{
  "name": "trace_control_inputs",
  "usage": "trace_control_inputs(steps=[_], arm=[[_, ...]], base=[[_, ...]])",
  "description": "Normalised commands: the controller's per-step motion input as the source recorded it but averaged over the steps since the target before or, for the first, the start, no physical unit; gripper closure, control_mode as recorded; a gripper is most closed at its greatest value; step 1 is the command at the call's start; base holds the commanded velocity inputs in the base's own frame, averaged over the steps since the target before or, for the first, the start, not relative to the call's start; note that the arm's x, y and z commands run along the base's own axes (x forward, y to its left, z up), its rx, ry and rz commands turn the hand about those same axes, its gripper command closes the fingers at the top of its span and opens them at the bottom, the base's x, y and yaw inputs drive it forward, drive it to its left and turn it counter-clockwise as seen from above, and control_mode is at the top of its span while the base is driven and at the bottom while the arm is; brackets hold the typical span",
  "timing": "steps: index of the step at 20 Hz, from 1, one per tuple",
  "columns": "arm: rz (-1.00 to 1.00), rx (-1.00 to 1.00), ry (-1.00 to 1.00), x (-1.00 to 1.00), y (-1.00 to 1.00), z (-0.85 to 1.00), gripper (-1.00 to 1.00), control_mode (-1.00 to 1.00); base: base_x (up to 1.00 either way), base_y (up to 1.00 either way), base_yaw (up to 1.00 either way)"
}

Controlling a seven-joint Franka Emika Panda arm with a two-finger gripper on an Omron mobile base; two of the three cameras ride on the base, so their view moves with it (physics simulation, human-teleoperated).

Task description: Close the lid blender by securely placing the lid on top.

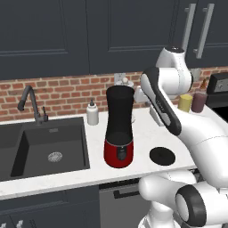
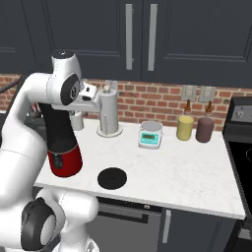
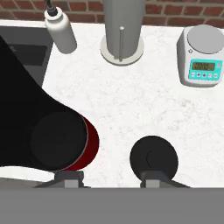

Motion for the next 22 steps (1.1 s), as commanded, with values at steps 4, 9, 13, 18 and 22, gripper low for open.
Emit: trace_control_inputs(steps=[4, 9, 13, 18, 22], arm=[[0.0, 0.0, -0.01, -0.11, 0.0, 0.0, -1.0, -1.0], [-0.03, 0.03, -0.01, -0.55, -0.09, -0.38, -1.0, -1.0], [-0.15, 0.18, 0.0, -0.49, -0.76, -0.78, -1.0, -1.0], [-0.12, 0.17, 0.17, -0.17, -0.98, -0.71, -1.0, -1.0], [-0.12, 0.02, 0.27, 0.0, -0.46, -0.64, -1.0, -1.0]], base=[[0.0, 0.0, 0.0], [0.0, 0.0, 0.0], [0.0, 0.0, 0.0], [0.0, 0.0, 0.0], [0.0, 0.0, 0.0]])
